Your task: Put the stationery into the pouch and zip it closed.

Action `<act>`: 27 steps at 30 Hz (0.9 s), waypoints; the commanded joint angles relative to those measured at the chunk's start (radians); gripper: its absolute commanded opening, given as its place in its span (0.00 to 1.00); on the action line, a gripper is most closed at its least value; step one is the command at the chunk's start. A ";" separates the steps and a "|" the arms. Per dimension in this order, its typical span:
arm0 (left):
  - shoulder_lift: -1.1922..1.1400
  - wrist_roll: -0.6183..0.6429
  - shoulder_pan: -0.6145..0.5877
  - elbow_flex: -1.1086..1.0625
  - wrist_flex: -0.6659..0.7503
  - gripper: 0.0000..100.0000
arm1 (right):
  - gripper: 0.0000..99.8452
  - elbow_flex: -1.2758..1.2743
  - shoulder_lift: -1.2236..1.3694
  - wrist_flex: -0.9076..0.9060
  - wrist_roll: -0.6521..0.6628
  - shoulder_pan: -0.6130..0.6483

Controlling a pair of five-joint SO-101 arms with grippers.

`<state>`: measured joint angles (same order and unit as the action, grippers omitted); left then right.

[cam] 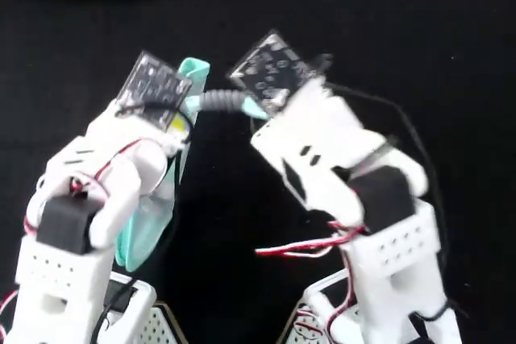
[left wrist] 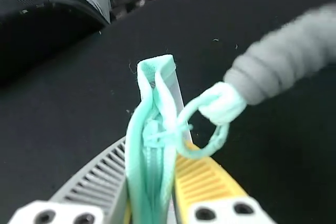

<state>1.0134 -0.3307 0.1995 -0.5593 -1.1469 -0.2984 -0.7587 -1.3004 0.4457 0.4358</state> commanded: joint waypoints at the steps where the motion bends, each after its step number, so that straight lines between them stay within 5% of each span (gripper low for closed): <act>1: 0.072 0.000 -0.012 -0.085 0.051 0.03 | 0.01 -0.165 -0.110 0.103 0.005 0.038; 9: 0.110 0.043 -0.004 -0.166 0.084 0.03 | 0.16 -0.326 -0.278 0.173 0.002 0.043; 16: 0.112 0.054 0.039 -0.189 0.068 0.03 | 0.15 -0.278 -0.214 0.189 0.002 0.180; 27: 0.120 0.051 0.053 -0.222 0.054 0.03 | 0.15 -0.154 -0.196 0.172 0.009 0.203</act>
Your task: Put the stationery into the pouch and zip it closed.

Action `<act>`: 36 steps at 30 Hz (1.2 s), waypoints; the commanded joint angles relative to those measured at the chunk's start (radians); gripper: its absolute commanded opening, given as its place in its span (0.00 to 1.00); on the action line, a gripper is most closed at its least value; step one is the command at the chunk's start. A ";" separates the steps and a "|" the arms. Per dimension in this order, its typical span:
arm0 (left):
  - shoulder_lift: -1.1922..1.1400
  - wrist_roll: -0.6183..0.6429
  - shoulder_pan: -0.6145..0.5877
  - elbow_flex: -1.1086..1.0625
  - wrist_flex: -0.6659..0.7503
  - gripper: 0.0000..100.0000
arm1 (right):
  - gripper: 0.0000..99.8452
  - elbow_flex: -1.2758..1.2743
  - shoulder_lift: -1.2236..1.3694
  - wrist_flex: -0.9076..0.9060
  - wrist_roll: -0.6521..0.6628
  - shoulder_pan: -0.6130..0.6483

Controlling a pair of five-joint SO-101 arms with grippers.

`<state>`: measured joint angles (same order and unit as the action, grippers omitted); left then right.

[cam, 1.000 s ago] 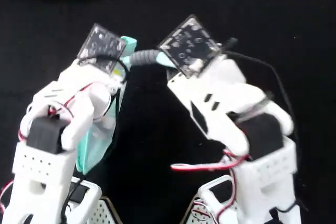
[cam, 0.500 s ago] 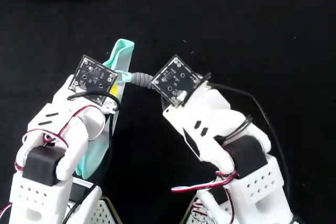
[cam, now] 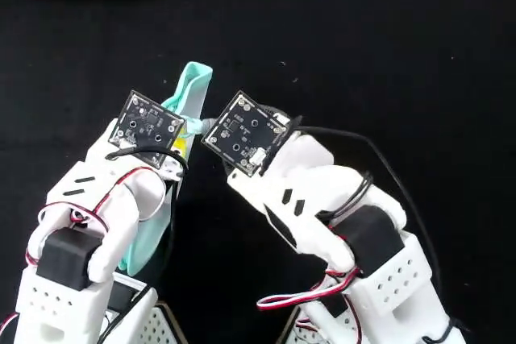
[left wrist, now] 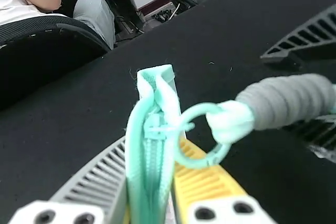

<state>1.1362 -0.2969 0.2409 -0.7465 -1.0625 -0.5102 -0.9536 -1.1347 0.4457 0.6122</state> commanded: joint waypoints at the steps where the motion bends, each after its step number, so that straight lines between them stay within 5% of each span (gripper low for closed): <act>1: -0.003 0.015 0.012 -0.033 -0.031 0.03 | 0.15 0.061 -0.001 -0.015 0.015 0.038; 5: -0.005 0.015 0.012 -0.016 -0.038 0.03 | 0.15 0.077 0.004 -0.107 0.121 0.081; 27: -0.009 0.020 0.070 -0.016 -0.049 0.03 | 0.16 0.127 0.005 -0.152 0.120 0.091; 36: -0.002 0.023 0.062 -0.025 -0.052 0.03 | 0.25 0.050 0.005 -0.052 -0.071 0.127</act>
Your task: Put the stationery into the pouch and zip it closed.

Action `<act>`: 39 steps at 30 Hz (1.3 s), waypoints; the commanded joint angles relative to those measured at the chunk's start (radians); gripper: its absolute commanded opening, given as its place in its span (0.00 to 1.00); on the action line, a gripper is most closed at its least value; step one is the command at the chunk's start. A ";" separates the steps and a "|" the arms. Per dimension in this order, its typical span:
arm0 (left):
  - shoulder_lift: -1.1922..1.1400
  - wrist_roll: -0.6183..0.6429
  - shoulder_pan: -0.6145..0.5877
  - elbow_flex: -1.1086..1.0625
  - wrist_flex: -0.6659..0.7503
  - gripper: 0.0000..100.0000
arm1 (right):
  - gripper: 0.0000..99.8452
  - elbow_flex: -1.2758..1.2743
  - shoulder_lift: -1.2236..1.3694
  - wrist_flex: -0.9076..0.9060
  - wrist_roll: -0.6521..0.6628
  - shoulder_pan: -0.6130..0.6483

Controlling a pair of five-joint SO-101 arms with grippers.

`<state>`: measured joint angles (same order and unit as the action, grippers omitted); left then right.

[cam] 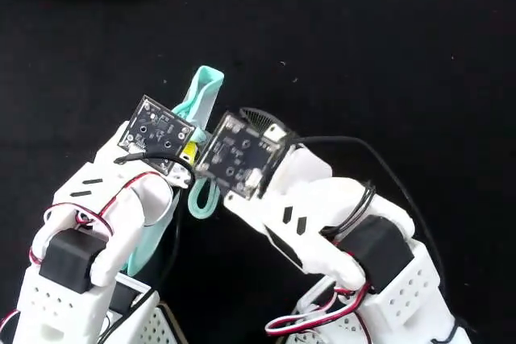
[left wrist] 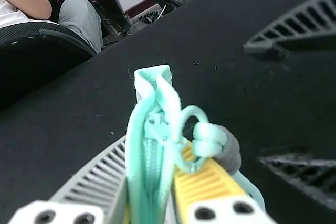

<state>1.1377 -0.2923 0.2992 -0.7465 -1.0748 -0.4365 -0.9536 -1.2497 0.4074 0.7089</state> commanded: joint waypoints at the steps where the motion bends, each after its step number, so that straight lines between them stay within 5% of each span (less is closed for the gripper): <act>1: -0.003 0.018 0.004 -0.025 -0.040 0.03 | 0.25 -0.050 0.005 0.086 -0.037 0.043; 22: 0.061 0.032 -0.053 -0.048 -0.092 0.03 | 0.26 -0.162 0.061 0.302 -0.132 0.055; 39: 0.238 0.026 -0.104 -0.151 -0.117 0.03 | 0.25 -0.070 0.134 0.258 -0.077 0.103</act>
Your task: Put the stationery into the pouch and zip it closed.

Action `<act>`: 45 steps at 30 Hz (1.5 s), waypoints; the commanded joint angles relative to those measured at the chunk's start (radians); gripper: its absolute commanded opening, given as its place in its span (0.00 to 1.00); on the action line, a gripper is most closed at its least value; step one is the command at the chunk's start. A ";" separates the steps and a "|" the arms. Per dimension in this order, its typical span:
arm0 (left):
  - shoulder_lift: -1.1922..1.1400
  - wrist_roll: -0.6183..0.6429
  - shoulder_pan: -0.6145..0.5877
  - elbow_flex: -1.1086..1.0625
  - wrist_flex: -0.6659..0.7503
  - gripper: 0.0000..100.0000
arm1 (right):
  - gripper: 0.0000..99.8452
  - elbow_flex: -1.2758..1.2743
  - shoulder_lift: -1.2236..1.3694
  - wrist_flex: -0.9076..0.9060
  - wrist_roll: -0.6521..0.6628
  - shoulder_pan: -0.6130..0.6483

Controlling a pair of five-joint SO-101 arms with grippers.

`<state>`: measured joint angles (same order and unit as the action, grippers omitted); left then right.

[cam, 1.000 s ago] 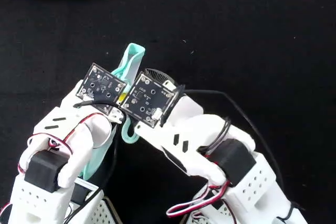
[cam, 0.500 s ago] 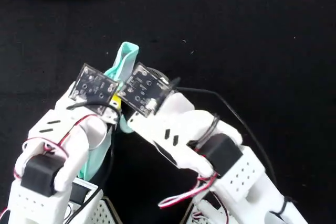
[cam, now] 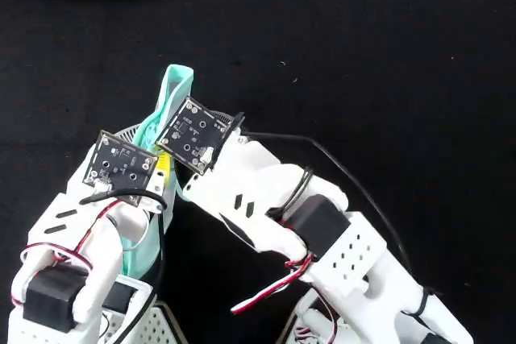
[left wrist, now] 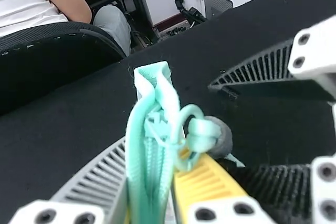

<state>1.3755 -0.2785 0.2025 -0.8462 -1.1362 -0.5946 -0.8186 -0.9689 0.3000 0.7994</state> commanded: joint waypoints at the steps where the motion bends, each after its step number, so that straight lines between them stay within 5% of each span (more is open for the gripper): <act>1: 0.000 0.012 -0.005 -0.051 -0.055 0.03 | 0.25 0.116 -0.001 -0.040 0.037 0.012; 14: -0.002 0.012 0.047 -0.030 -0.055 0.03 | 0.25 0.171 0.010 -0.068 0.037 0.009; 23: -0.002 0.012 0.048 -0.027 -0.080 0.03 | 0.01 0.124 0.008 0.026 0.100 0.006; 36: -0.152 0.014 0.114 0.073 -0.074 0.03 | 0.02 0.107 -0.001 -0.009 0.092 -0.140; 41: -0.238 0.017 0.171 0.170 -0.094 0.03 | 0.17 0.102 0.001 -0.018 0.092 -0.143; 45: -0.238 0.017 0.171 0.182 -0.103 0.03 | 0.15 0.096 0.001 -0.021 0.092 -0.143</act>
<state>1.1607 -0.2739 0.3498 -0.6851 -1.2006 -0.5010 -0.8140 -0.9904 0.3874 0.6690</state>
